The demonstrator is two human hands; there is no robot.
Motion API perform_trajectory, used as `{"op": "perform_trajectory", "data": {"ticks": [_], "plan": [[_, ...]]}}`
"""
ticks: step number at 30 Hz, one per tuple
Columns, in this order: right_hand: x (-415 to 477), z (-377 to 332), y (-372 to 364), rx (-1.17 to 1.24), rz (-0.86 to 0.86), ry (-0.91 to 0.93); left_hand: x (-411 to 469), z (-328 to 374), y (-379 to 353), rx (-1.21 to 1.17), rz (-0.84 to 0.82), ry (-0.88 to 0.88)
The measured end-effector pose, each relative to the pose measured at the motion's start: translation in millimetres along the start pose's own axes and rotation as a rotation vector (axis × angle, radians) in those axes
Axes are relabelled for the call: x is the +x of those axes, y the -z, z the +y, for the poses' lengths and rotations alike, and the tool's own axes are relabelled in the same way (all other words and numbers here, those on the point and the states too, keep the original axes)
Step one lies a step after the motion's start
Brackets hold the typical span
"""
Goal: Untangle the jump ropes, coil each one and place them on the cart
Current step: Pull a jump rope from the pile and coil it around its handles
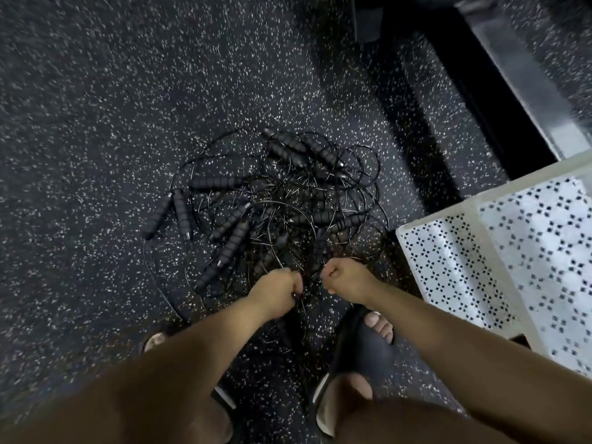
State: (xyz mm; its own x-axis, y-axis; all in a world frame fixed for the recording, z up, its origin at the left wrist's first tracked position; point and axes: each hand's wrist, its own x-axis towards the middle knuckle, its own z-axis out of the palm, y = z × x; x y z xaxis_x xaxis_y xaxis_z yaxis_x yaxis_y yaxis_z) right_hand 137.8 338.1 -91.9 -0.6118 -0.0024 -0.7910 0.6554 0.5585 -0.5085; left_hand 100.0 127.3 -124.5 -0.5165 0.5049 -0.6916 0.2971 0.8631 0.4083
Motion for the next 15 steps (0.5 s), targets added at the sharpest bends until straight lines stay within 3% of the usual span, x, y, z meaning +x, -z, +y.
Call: {"op": "perform_trajectory", "data": {"ticks": [3,6,15], "plan": [[15,11,-19,0.043,-0.049,-0.019,1,-25,-22,0.333,-0.13,-0.098],[22,15,-29,0.079,-0.052,-0.025,1,-43,-33,0.501,-0.141,-0.147],[23,6,-41,0.07,-0.119,0.041,8,-52,-19,0.54,-0.161,-0.273]]}}
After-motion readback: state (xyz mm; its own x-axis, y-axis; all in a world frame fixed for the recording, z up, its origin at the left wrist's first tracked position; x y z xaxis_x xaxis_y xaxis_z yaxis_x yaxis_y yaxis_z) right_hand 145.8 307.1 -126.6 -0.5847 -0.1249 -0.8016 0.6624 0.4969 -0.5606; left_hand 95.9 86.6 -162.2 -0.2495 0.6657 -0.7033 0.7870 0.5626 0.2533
